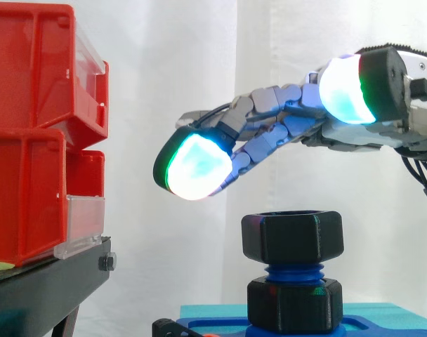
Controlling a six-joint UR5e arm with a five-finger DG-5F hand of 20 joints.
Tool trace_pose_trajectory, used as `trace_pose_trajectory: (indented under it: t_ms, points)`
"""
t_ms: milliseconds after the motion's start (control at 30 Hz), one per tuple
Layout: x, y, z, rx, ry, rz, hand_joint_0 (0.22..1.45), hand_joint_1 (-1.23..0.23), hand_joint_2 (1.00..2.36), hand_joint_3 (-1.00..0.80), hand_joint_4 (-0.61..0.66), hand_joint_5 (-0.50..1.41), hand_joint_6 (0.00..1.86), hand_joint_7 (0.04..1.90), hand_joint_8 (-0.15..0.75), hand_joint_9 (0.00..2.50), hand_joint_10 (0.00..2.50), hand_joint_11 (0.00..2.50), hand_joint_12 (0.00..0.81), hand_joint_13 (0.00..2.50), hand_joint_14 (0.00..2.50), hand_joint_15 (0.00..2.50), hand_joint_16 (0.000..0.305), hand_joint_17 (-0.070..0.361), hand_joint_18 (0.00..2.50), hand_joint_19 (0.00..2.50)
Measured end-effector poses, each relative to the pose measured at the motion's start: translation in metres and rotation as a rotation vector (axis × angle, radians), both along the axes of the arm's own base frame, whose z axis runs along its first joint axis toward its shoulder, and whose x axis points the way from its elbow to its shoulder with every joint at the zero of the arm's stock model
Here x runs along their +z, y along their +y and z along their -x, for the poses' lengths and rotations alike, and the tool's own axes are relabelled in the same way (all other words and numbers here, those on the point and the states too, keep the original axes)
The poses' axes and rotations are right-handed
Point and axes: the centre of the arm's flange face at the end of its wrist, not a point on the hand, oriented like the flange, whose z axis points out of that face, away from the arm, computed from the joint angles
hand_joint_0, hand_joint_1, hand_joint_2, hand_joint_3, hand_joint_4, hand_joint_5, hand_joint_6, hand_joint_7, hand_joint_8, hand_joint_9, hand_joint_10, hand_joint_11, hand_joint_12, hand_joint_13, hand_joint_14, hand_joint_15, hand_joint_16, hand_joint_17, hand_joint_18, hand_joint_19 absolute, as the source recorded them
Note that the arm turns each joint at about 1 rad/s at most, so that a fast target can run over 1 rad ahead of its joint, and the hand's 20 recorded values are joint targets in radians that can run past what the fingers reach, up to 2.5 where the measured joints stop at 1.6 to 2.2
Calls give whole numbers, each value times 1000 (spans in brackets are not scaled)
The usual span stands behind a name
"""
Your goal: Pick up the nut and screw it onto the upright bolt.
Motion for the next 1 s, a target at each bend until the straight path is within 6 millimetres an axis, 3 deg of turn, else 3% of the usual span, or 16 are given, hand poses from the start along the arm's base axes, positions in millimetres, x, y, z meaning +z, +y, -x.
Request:
trace_pose_trajectory:
  t_ms: [300, 567, 1000]
  points:
    - [-8, 10, 5, 22, 47, 3, 495, 56, 1000, -500, 154, -90, 503, 818, 170, 151, 0, 0, 343, 0, 0, 0, 42, 96, 0, 0]
    - [-11, 13, 8, 30, 84, 5, 494, 42, 1000, -500, 212, -76, 504, 995, 190, 180, 0, 0, 346, 0, 0, 0, 43, 97, 0, 0]
    - [-12, 15, 9, 42, 88, 10, 495, 23, 1000, -500, 226, -71, 504, 1052, 212, 234, 0, 0, 353, 0, 0, 0, 43, 96, 0, 0]
